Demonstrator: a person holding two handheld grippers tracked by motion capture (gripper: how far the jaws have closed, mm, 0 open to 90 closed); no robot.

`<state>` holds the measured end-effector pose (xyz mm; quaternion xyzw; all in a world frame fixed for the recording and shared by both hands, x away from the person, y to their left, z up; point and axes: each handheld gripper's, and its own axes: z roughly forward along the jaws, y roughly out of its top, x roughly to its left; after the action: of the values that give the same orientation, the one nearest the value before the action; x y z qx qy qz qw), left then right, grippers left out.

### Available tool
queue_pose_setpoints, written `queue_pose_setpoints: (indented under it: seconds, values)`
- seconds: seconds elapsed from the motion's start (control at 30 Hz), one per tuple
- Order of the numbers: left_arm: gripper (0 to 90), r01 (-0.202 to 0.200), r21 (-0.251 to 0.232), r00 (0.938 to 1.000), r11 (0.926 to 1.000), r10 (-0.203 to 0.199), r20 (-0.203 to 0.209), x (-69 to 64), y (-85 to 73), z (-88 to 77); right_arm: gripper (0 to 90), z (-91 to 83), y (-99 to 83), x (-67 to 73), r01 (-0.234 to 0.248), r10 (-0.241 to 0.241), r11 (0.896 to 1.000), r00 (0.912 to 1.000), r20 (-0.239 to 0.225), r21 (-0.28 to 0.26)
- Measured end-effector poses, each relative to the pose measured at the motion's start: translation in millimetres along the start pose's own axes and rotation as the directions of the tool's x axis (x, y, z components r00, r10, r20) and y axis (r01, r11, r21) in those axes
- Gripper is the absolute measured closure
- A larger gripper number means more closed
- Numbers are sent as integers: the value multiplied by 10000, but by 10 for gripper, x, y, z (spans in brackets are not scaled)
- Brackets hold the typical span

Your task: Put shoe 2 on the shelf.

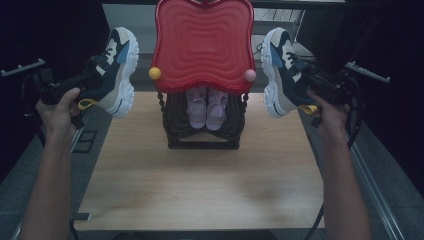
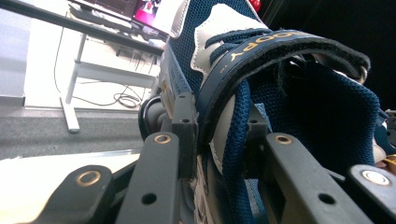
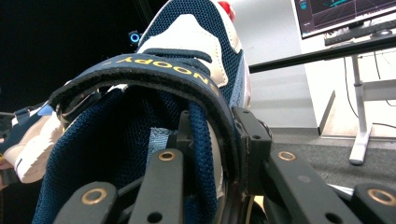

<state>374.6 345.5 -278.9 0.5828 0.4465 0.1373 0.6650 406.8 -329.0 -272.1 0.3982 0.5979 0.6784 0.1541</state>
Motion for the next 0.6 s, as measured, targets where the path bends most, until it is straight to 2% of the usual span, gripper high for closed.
queue_pose_setpoints:
  seconds: [0.2,0.43,0.6]
  values:
    - [743,-143,-63,9999,9999,144,95,-104,197,128,746,105,151,35,44,-45,10000,10000,28,40]
    - [742,-146,-101,9996,9998,148,223,-216,394,337,746,220,323,114,106,-109,9998,9999,-127,-176]
    - [742,-236,-160,9994,9996,240,238,-345,533,481,746,313,431,174,96,-104,9995,9997,-242,-314]
